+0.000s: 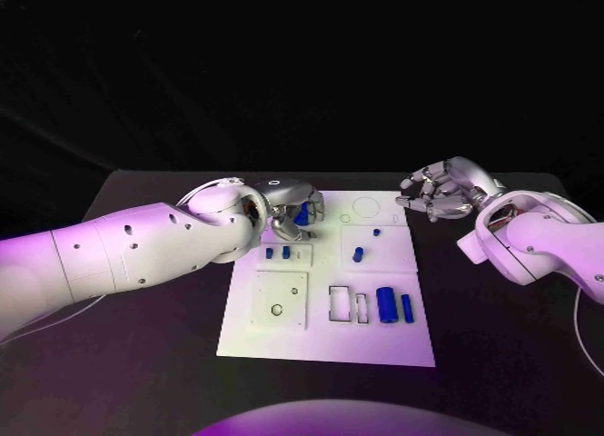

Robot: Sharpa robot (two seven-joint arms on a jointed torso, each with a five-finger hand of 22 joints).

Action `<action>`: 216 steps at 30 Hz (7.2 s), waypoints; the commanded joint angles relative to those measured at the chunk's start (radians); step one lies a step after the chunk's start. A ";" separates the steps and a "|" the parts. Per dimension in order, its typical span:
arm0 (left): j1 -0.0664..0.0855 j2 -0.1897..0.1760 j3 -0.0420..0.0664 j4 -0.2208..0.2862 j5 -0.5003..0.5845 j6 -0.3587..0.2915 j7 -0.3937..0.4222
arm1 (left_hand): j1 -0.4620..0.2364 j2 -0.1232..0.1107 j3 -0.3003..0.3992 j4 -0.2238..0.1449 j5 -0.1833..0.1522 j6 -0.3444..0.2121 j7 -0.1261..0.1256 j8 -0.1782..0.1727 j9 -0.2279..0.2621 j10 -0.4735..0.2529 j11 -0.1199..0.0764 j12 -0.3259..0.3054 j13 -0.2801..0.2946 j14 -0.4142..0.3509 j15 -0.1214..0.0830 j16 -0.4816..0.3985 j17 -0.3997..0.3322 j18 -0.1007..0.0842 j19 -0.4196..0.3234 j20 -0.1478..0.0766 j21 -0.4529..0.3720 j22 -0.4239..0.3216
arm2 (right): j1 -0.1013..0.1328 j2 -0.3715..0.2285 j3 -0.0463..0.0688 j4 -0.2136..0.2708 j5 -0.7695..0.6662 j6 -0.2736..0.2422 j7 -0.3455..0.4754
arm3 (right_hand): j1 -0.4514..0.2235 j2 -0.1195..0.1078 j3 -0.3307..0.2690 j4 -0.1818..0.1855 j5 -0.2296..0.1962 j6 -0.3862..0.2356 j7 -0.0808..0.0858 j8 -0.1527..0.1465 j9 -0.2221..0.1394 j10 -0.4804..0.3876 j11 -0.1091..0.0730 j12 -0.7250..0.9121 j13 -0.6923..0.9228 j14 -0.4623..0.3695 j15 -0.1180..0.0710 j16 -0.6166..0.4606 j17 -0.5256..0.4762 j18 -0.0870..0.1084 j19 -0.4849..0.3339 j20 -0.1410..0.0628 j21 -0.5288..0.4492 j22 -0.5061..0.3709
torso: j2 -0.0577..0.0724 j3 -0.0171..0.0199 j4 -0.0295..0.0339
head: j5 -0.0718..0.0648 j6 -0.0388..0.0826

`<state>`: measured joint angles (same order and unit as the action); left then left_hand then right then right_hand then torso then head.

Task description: Assemble the parts on the task board

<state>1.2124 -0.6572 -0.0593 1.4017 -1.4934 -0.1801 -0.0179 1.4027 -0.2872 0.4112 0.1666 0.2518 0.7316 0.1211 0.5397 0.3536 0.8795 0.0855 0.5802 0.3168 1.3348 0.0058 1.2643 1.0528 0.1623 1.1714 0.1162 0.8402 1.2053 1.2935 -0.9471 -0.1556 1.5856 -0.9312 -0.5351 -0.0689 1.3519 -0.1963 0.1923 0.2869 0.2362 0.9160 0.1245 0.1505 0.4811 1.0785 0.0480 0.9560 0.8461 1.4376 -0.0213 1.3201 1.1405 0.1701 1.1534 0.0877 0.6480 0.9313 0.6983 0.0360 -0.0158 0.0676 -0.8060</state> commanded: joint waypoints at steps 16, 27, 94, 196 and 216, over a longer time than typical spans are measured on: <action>-0.001 0.028 0.001 -0.042 -0.166 0.133 -0.055 | -0.004 0.010 0.025 -0.027 0.017 0.057 0.014 -0.056 -0.033 0.016 0.000 -0.055 -0.065 0.033 0.007 0.046 0.018 -0.025 0.044 0.002 0.064 0.046 | -0.002 0.007 0.000 -0.001 -0.005 -0.037 0.028 | 0.006 -0.008 0.013 0.000 0.013 -0.002 0.007 0.007 0.007 -0.038 0.003 -0.078 -0.096 -0.034 0.002 -0.097 -0.105 0.013 -0.003 0.001 -0.056 -0.041 | 0.000 -0.0016 0.0005 | -0.001 -0.003; -0.001 0.049 0.001 -0.073 -0.157 0.109 -0.073 | -0.002 0.021 0.055 -0.040 0.006 0.068 0.020 -0.089 -0.047 0.029 0.006 -0.082 -0.095 0.037 0.012 0.057 0.014 -0.027 0.051 0.006 0.078 0.060 | -0.002 0.009 0.000 0.000 -0.007 -0.035 0.027 | 0.006 -0.009 0.015 0.000 0.014 -0.002 0.007 0.008 0.008 -0.037 0.003 -0.081 -0.101 -0.037 0.002 -0.107 -0.114 0.013 -0.002 0.002 -0.062 -0.045 | 0.000 -0.0009 0.0010 | -0.002 -0.006; -0.012 0.090 -0.006 -0.122 -0.117 0.119 -0.039 | -0.009 0.081 0.166 -0.150 -0.058 0.232 0.002 -0.158 -0.054 0.212 -0.029 -0.165 -0.169 0.119 -0.017 0.140 0.087 -0.052 0.136 -0.019 0.224 0.158 | -0.002 0.011 0.000 0.001 -0.015 -0.017 0.014 | 0.004 -0.007 0.024 -0.001 0.013 0.011 0.003 0.015 0.014 -0.018 -0.001 -0.073 -0.102 -0.030 -0.002 -0.116 -0.113 0.014 0.008 -0.001 -0.076 -0.057 | -0.002 -0.0005 0.0025 | -0.010 -0.020; -0.019 -0.048 0.030 -0.058 0.001 0.183 -0.058 | -0.051 0.077 0.165 -0.191 -0.060 0.250 0.009 -0.207 -0.051 0.270 -0.024 -0.244 -0.187 0.127 -0.015 0.140 0.076 -0.056 0.147 -0.020 0.234 0.173 | -0.004 0.013 0.000 -0.010 -0.038 -0.005 -0.001 | 0.004 -0.009 0.031 -0.001 0.015 0.014 0.002 0.017 0.016 -0.014 -0.003 -0.073 -0.107 -0.027 -0.003 -0.124 -0.116 0.013 0.015 -0.003 -0.083 -0.064 | -0.002 -0.0013 0.0019 | 0.009 -0.022; -0.019 -0.046 0.030 -0.061 0.001 0.183 -0.068 | -0.084 0.058 0.159 -0.192 -0.054 0.191 0.024 -0.261 -0.070 0.265 -0.013 -0.284 -0.196 0.120 -0.006 0.137 0.061 -0.055 0.145 -0.010 0.224 0.174 | -0.005 0.013 0.000 -0.013 -0.038 -0.007 0.001 | 0.004 -0.010 0.031 0.000 0.015 0.013 0.002 0.017 0.016 -0.015 -0.003 -0.076 -0.110 -0.027 -0.003 -0.124 -0.116 0.013 0.015 -0.003 -0.083 -0.064 | -0.002 -0.0005 0.0013 | 0.009 -0.023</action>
<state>1.1933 -0.7056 -0.0296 1.3396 -1.4901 -0.0077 -0.0831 1.3249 -0.2305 0.5752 -0.0250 0.1975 0.9292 0.1444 0.2837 0.2855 1.1419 0.0700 0.2989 0.1216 1.4560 -0.0048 1.4006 1.1143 0.1159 1.3172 0.0984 1.0678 1.3074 1.2889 -0.9345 -0.1555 1.5730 -0.9580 -0.5542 -0.0702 1.3557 -0.2001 0.2171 0.2841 0.2477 0.9206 0.1261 0.1623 0.4959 1.0599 0.0437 0.8819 0.7367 1.4094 -0.0217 1.2006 1.0246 0.1700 1.1646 0.0840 0.5692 0.8683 0.6962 0.0351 -0.0140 0.0765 -0.8290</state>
